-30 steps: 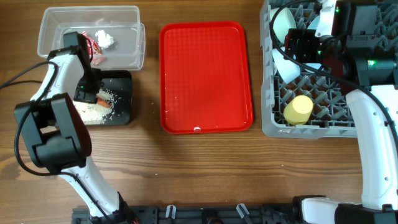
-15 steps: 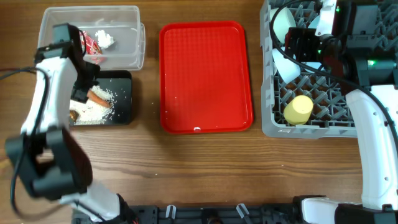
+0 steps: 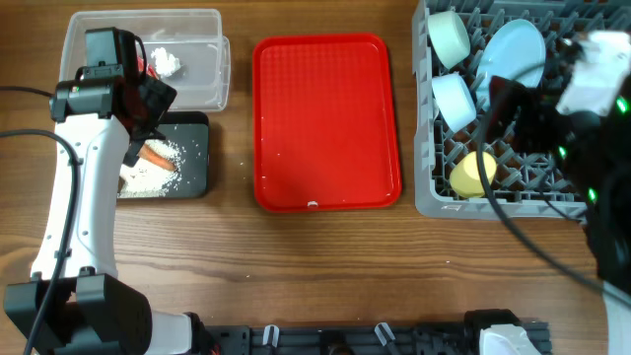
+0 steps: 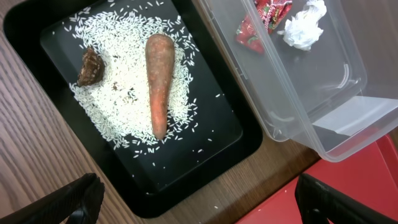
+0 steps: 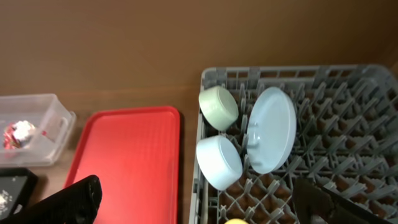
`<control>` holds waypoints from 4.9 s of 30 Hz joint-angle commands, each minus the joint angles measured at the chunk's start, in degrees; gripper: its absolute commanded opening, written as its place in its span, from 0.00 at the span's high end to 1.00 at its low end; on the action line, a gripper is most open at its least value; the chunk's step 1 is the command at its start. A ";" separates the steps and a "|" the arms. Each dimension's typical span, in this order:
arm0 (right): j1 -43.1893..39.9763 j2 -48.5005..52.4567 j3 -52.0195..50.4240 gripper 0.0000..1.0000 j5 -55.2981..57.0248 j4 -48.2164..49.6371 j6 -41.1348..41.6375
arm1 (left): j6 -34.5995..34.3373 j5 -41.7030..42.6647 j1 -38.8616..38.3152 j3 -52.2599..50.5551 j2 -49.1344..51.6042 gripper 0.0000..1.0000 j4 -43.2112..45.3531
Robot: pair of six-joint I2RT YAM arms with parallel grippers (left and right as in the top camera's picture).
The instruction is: Sort waste into correct bins and load items into the dishwasher rack
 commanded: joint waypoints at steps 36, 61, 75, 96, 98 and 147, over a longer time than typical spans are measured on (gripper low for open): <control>0.15 -58.75 -88.32 0.00 -0.59 62.66 6.75 | 0.52 -0.35 -0.11 0.33 -0.02 0.00 0.07; 0.15 -61.64 -90.73 0.00 -1.90 57.57 5.49 | 0.52 -0.35 -0.11 0.33 -0.02 0.00 0.07; 0.15 -61.66 -90.73 0.00 -1.90 57.55 5.51 | 2.40 -1.62 -1.66 -0.90 -7.28 0.00 4.50; 0.15 -61.66 -90.73 0.00 -1.90 57.55 5.49 | 35.52 15.15 -0.98 -75.60 -77.22 0.00 66.93; 0.15 -61.66 -90.73 0.00 -1.90 57.55 5.49 | 35.85 15.15 -0.87 -78.34 -80.89 0.00 66.93; 0.15 -61.64 -90.73 0.00 -1.90 57.55 5.49 | 36.74 15.34 -1.42 -84.41 -91.80 0.00 56.50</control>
